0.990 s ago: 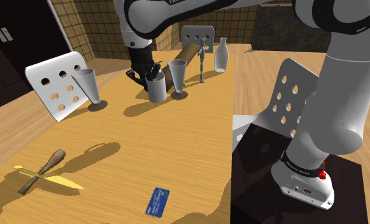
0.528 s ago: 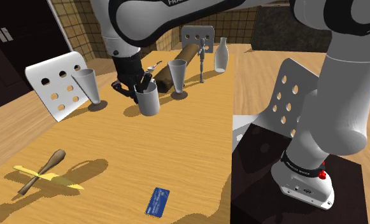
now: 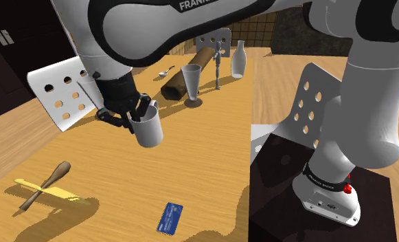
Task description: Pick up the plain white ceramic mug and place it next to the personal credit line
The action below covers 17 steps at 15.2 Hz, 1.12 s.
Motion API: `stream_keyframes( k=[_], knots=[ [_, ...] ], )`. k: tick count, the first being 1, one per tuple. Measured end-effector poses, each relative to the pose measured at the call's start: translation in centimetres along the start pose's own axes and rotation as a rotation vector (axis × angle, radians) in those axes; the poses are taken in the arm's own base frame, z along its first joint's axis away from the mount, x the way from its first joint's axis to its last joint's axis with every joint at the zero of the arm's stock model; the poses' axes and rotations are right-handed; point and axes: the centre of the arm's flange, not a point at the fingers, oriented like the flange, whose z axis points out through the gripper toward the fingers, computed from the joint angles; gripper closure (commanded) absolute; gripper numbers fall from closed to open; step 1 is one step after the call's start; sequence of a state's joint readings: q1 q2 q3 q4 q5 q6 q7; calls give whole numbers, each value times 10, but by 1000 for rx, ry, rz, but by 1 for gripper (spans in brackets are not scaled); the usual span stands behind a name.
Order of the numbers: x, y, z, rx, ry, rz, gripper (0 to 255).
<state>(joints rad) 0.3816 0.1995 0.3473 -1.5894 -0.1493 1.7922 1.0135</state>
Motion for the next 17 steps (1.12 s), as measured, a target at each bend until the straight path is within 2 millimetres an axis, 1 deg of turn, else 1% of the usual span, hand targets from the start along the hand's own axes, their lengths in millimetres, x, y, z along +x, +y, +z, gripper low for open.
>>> stream_keyframes(
  k=[2,4,5,7,9,17],
  knots=[
    [-13,-21,-3,0,0,0,255],
    [-32,-44,-3,0,-1,0,255],
    [-37,-51,-1,0,0,0,255],
    [-44,-56,6,0,0,1,255],
    [-47,-57,16,0,0,1,255],
    [-49,-59,58,0,0,2,255]
  ],
)
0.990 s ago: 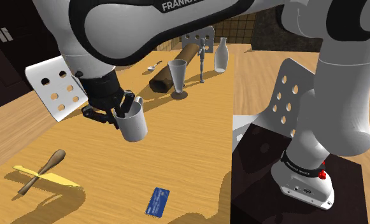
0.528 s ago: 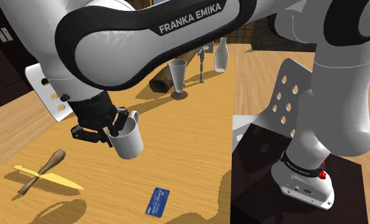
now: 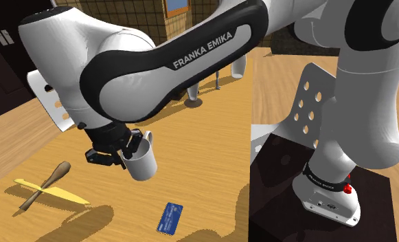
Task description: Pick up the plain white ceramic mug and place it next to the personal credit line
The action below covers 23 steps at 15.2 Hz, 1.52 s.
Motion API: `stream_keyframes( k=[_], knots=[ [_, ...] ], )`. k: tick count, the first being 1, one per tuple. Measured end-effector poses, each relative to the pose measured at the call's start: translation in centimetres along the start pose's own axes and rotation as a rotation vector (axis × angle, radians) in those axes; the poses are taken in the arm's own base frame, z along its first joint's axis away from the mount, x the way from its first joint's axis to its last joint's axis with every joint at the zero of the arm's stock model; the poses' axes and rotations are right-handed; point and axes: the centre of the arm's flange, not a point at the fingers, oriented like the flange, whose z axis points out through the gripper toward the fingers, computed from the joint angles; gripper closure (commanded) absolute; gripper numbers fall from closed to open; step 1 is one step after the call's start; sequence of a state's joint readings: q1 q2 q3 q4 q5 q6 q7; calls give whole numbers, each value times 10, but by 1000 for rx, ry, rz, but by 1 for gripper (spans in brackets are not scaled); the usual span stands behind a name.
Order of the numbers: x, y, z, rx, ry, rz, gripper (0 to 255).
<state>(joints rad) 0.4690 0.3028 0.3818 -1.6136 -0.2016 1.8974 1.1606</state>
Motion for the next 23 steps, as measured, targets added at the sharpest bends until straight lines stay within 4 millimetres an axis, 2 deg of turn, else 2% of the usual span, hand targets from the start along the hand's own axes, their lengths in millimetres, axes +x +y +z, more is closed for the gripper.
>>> stream_keyframes(
  k=[18,23],
  knots=[
    [-7,-4,95,0,0,0,255],
    [-8,-3,101,0,0,0,255]
  ],
)
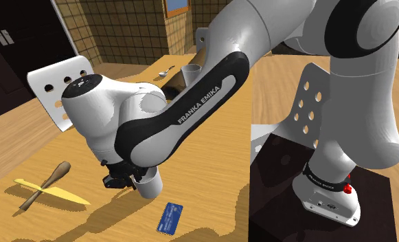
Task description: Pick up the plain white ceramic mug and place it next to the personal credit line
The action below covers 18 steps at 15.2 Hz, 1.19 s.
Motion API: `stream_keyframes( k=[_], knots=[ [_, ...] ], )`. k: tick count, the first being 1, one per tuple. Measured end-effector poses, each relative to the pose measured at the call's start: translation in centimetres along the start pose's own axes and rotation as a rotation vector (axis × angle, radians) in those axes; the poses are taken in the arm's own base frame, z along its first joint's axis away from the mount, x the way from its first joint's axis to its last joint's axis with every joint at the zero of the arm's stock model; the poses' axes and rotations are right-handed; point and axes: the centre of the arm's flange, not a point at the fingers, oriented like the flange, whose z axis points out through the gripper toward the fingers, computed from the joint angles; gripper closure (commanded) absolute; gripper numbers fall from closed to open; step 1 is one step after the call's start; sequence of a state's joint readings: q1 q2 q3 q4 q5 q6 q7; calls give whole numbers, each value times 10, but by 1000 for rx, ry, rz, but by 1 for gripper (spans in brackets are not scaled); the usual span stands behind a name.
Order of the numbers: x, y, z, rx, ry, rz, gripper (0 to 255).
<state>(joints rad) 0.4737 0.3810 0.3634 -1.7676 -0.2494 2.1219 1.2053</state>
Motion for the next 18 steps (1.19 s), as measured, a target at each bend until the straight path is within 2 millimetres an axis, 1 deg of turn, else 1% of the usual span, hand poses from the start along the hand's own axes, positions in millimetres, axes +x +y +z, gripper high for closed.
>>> stream_keyframes(
  k=[2,3,9,11,13,14,16,18],
  knots=[
    [0,0,0,0,0,0,255],
    [0,0,0,0,0,0,0],
    [0,0,0,0,0,0,0],
    [1,1,-13,0,0,0,0],
    [0,2,-35,1,1,0,0],
    [1,1,-42,1,1,0,0],
    [0,0,-48,1,1,0,0],
    [0,0,-49,0,0,0,0]
  ],
)
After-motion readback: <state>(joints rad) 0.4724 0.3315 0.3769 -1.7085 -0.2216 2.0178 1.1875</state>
